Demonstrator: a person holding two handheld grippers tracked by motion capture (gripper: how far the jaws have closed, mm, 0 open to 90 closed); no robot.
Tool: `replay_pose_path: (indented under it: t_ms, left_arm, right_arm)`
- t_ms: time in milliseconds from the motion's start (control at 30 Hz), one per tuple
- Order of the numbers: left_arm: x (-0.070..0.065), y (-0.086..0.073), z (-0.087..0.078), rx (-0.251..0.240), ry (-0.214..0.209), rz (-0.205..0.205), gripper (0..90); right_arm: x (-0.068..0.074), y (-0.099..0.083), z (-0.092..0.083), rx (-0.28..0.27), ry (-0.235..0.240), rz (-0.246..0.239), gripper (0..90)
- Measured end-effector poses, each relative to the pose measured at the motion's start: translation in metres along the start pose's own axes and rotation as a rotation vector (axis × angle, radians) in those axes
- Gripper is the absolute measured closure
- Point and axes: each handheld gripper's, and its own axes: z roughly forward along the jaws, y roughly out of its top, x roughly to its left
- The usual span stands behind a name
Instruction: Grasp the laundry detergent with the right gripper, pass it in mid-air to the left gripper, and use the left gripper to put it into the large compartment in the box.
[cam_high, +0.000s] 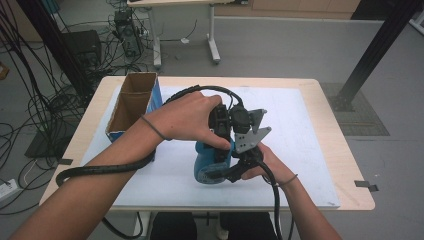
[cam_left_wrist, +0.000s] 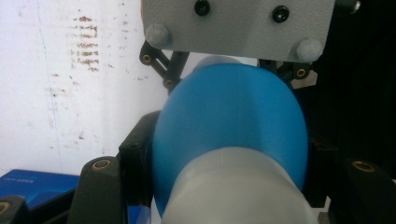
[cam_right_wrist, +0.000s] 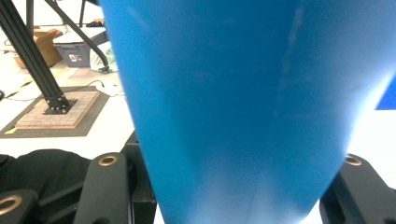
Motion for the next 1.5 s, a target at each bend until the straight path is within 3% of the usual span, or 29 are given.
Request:
replay_pose_path:
  t_ms: [333,1500]
  left_arm:
    - [0.0003,-0.0004,0.0004,0.013,0.000,-0.003,37.8]
    - [-0.0013,-0.0044,-0.0036,-0.014,0.012,-0.010,37.6]
  right_arm:
    - [-0.0005,0.0003,0.0014,0.001,0.002,0.001,41.7]
    - [-0.0012,0.0021,-0.0019,-0.008,-0.004,0.000,41.7]
